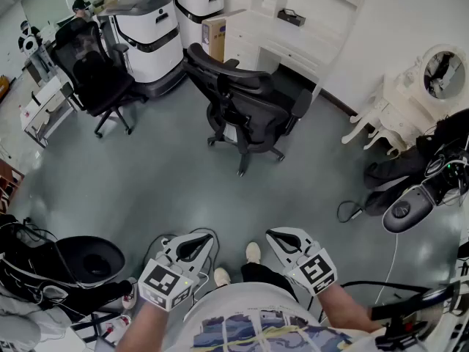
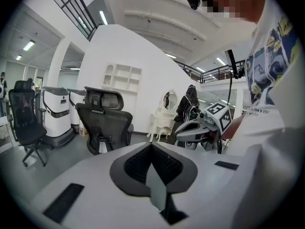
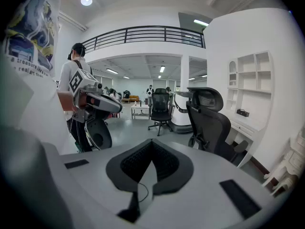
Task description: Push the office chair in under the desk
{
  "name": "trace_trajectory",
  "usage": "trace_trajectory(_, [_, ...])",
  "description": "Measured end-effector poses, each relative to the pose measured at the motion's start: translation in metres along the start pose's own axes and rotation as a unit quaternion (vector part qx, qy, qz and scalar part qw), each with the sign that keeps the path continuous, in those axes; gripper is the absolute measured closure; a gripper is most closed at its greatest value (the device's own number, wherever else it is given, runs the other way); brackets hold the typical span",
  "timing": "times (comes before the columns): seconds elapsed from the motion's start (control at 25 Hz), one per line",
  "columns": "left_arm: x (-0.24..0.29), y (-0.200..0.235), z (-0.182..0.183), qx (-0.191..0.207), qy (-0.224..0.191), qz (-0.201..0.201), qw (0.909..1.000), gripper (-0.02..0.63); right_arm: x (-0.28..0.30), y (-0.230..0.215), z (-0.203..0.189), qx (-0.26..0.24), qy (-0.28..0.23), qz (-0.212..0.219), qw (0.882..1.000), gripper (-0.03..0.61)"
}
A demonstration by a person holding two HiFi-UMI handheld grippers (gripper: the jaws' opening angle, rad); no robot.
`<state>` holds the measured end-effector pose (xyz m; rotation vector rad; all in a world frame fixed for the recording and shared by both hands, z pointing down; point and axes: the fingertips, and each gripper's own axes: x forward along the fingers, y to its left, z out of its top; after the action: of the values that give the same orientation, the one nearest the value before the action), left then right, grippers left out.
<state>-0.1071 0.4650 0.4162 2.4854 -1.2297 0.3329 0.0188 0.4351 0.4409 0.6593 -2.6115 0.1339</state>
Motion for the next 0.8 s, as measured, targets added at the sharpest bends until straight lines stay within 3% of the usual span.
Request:
trace_trajectory(0.4, [0.004, 0.004, -0.004, 0.008, 0.007, 0.003, 0.9999, 0.601, 0.002, -0.001, -0.008, 0.012, 0.004, -0.003, 1.0, 0.554])
trace_trajectory(0.8, [0.064, 0.044, 0.031, 0.011, 0.011, 0.032, 0.9994, 0.598, 0.034, -0.089, -0.005, 0.026, -0.009, 0.001, 1.0, 0.551])
